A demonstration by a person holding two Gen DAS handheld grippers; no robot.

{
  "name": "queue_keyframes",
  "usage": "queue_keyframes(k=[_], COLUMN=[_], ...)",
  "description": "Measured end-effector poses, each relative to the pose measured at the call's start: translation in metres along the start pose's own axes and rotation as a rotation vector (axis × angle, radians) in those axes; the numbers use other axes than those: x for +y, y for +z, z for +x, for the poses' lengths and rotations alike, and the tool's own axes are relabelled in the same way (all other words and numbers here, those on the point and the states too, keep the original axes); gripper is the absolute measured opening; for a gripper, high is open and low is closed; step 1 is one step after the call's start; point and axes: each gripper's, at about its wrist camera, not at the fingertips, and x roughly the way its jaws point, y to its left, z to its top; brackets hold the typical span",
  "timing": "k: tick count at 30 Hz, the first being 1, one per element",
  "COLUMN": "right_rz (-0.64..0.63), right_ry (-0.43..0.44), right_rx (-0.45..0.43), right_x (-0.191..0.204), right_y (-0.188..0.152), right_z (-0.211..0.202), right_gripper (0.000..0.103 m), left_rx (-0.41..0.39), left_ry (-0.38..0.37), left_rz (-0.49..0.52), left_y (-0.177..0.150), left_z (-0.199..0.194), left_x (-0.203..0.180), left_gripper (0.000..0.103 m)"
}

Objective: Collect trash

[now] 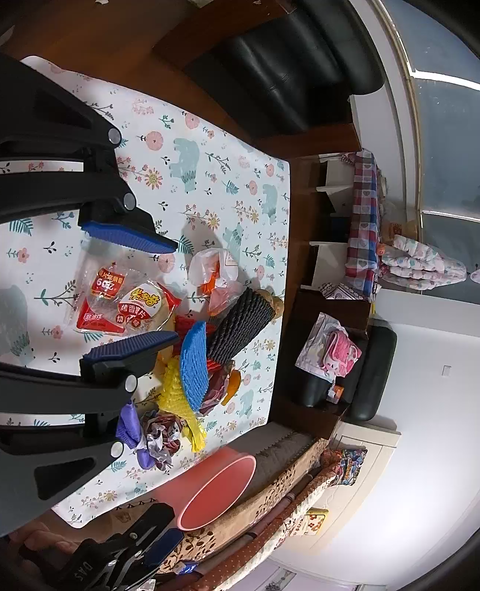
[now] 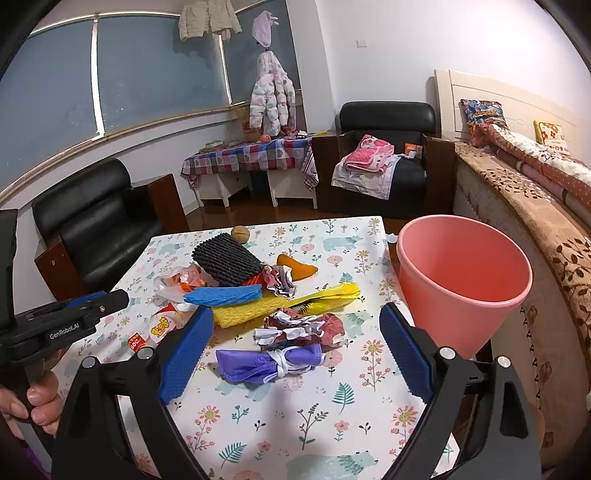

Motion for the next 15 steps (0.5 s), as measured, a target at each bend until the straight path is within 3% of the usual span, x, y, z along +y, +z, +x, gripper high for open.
queue_keyframes(k=[15], right_rz=[-0.014], right_ry=[0.003], right_rx=[0.008], right_x=[0.0051], right_y=[-0.0029], right_z=[0.0026], right_gripper=[0.09], left_rx=[0.001], left_ry=[-0.021], left_rz=[-0.017], left_y=[-0.0025], left_z=[-0.0008], left_x=[0.001], left_gripper=[0.043])
